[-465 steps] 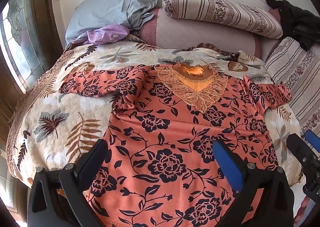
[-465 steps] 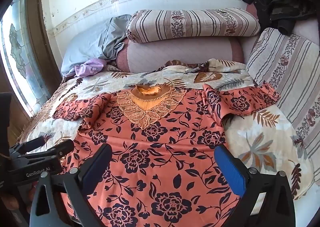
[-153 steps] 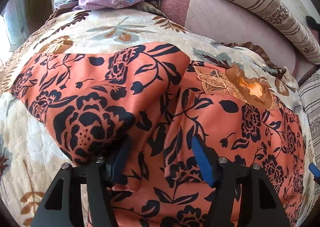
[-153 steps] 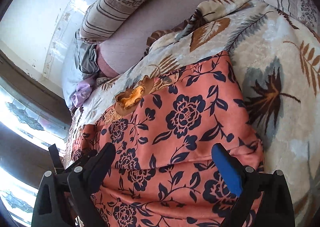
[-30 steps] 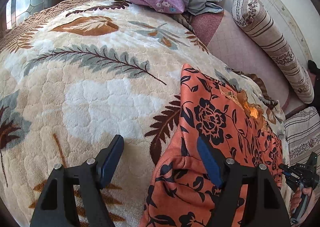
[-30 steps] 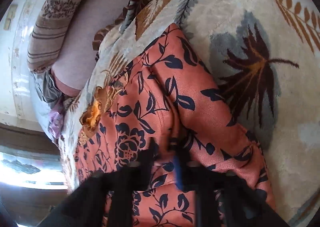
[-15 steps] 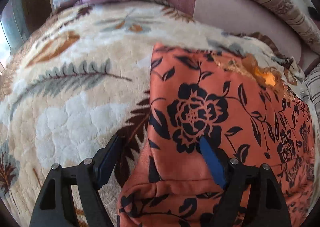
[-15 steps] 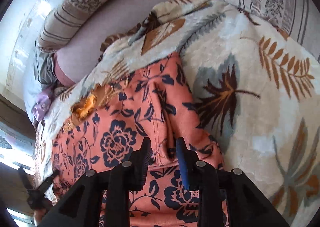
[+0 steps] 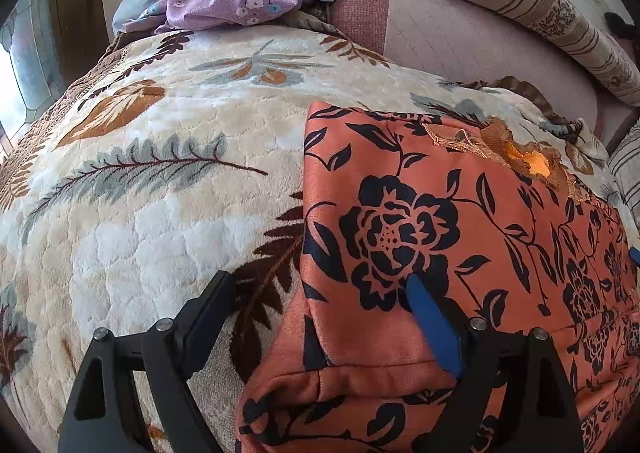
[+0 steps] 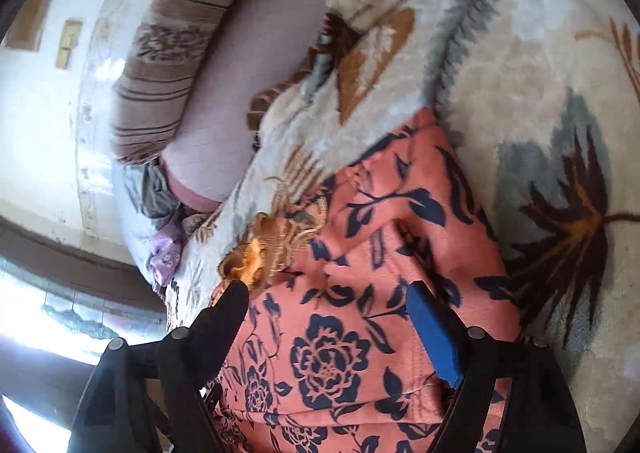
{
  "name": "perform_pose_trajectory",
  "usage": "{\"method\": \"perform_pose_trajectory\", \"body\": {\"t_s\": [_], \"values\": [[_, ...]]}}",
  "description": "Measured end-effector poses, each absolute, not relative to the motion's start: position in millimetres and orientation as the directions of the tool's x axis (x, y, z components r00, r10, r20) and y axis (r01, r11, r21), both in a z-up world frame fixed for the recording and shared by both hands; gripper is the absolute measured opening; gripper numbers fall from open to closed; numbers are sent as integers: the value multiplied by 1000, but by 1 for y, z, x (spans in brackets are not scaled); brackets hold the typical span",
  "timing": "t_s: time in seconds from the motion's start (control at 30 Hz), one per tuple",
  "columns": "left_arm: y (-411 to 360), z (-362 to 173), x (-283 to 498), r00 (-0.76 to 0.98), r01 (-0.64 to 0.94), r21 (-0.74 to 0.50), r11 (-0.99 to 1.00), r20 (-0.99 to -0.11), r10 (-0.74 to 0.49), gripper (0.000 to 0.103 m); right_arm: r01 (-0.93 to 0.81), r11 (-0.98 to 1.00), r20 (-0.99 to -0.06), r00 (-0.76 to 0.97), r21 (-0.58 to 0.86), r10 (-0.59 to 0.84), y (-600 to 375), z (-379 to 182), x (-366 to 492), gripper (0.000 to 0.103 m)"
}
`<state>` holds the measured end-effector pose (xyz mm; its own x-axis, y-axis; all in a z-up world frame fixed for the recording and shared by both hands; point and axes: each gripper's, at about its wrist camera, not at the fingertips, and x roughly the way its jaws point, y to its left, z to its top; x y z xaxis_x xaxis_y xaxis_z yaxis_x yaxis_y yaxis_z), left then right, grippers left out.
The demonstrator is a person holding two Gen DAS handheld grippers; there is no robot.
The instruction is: Fold small clothes
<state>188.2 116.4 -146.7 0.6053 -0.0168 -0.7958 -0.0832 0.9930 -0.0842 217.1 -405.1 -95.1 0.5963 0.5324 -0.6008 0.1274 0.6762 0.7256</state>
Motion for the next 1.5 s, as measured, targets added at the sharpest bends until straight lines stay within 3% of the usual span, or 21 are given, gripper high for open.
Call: {"method": "perform_pose_trajectory", "body": {"t_s": [0.07, 0.17, 0.27, 0.33, 0.4, 0.47, 0.67, 0.77, 0.83, 0.87, 1.0, 1.1, 1.27, 1.4, 1.5], "values": [[117, -147, 187, 610, -81, -91, 993, -792, -23, 89, 209, 751, -728, 502, 626, 466, -405, -120, 234, 84], [119, -147, 186, 614, -81, -103, 991, -789, -32, 89, 217, 704, -669, 580, 677, 465, -407, -98, 220, 81], [117, -149, 186, 615, -81, -89, 993, -788, -21, 90, 90, 688, -578, 626, 720, 523, -392, -68, 192, 82], [117, -149, 186, 614, -80, -92, 993, -789, -23, 90, 55, 732, -625, 567, 679, 536, -380, -77, 182, 85], [116, -146, 187, 601, -84, -89, 992, -799, -21, 90, 144, 789, -746, 460, 597, 481, -379, -113, 186, 84], [118, -136, 187, 555, -92, -89, 992, -831, -23, 90, 177, 757, -719, 502, 629, 480, -385, -104, 181, 81], [146, -102, 133, 647, -168, -330, 929, -748, -148, 90, -22, 787, -634, 579, 617, 513, -362, -43, 149, 85], [144, -144, 146, 469, -189, -232, 954, -875, -120, 89, 141, 837, -805, 394, 529, 443, -366, -102, 167, 91], [129, -131, 144, 494, -112, -95, 989, -869, -28, 89, 174, 804, -776, 436, 569, 456, -373, -102, 160, 88], [126, -119, 141, 504, -91, -83, 992, -863, -26, 89, 150, 797, -753, 466, 585, 465, -372, -88, 153, 89], [131, -74, 108, 614, -56, -193, 980, -781, -118, 91, 36, 805, -678, 562, 592, 473, -364, -42, 112, 89], [137, -63, 71, 629, -49, -241, 969, -762, -158, 91, 13, 791, -662, 556, 611, 502, -366, -44, 70, 89], [144, -78, 6, 608, -57, -308, 950, -765, -212, 91, 88, 780, -714, 475, 619, 514, -378, -89, 5, 89], [148, -129, -5, 469, -121, -236, 964, -870, -154, 91, 114, 768, -710, 484, 630, 511, -390, -106, -16, 89], [141, -124, -14, 510, -91, -192, 977, -852, -120, 91, 113, 758, -696, 499, 643, 516, -388, -91, -16, 89]]}}
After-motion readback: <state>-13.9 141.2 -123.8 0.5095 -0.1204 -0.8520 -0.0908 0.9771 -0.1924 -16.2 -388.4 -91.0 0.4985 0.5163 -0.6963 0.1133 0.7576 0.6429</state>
